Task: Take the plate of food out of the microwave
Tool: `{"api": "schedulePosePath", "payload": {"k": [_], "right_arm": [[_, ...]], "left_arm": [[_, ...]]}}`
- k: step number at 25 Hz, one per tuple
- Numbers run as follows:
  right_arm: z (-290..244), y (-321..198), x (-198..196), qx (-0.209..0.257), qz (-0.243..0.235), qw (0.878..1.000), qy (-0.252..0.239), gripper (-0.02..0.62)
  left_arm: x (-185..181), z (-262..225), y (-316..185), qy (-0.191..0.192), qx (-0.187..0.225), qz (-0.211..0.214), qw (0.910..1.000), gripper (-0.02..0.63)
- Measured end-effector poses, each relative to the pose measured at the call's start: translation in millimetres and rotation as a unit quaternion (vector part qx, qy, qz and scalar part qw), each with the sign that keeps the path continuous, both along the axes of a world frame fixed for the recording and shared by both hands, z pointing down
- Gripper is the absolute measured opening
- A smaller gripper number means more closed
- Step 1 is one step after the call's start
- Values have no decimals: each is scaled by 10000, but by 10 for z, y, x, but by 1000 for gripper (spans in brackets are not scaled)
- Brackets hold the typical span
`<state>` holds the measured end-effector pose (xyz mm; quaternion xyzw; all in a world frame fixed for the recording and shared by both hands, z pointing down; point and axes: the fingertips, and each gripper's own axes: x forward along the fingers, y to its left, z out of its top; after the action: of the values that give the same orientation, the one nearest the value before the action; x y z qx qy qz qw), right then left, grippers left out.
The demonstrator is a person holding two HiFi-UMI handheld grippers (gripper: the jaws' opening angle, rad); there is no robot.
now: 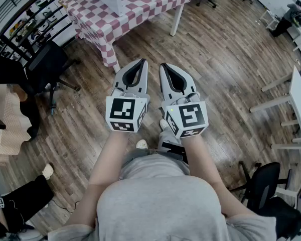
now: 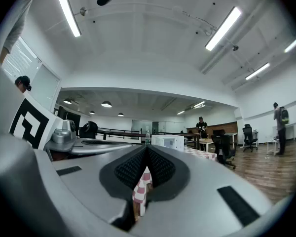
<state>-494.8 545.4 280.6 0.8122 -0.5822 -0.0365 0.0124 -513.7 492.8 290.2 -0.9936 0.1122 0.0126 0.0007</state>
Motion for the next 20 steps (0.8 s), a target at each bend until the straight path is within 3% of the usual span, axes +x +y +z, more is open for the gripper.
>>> {"api": "schedulePosePath", "payload": {"k": [9, 20], "right_arm": [[73, 10, -53, -56, 5, 9999, -108, 26], [79, -273, 646, 11, -233, 9996, -147, 26]], "left_arm": [[-34, 33, 16, -4, -38, 20, 10000, 2], [643, 22, -229, 20, -26, -193, 9998, 2]]}}
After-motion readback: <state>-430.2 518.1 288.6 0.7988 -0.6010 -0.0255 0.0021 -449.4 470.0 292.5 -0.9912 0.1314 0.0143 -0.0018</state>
